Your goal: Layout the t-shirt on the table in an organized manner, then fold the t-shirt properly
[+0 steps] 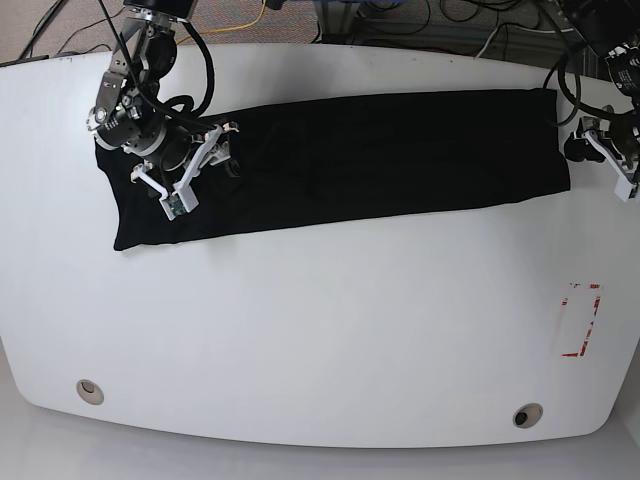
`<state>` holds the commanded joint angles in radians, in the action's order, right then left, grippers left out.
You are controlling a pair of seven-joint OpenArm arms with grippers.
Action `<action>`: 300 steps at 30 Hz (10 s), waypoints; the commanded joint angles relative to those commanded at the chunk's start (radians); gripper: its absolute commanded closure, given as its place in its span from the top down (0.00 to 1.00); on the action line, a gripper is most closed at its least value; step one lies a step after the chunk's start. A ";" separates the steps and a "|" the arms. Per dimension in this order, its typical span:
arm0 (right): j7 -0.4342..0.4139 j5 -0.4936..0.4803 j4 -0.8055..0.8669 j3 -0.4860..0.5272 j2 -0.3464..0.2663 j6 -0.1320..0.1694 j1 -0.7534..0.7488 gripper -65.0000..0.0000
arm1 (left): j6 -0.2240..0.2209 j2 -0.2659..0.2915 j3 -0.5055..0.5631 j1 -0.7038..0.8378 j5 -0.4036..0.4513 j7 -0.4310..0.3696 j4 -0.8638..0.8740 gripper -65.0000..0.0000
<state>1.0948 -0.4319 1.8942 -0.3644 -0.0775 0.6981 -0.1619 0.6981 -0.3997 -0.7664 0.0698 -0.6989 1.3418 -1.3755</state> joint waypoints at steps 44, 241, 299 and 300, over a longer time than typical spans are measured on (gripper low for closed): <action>0.002 0.000 0.000 0.000 -0.002 0.000 -0.003 0.70 | 0.000 0.000 0.222 0.000 -0.175 -0.029 0.144 0.50; -0.290 0.003 -0.282 0.086 0.014 0.000 -0.068 0.10 | -0.151 0.404 0.457 -0.203 -0.203 0.054 -0.098 0.00; -0.290 0.003 -0.290 0.087 0.014 0.000 -0.051 0.10 | -0.687 0.373 0.999 -0.304 -0.041 0.054 -0.387 0.36; -0.290 0.003 -0.290 0.087 0.014 0.000 -0.051 0.10 | -0.687 0.364 1.007 -0.302 -0.041 0.054 -0.394 0.36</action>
<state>0.8048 -0.4289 1.6042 -0.2770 -0.0637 0.6981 -0.2125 0.0115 -0.0361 0.2401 -0.2325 -0.7403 1.3963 -1.7699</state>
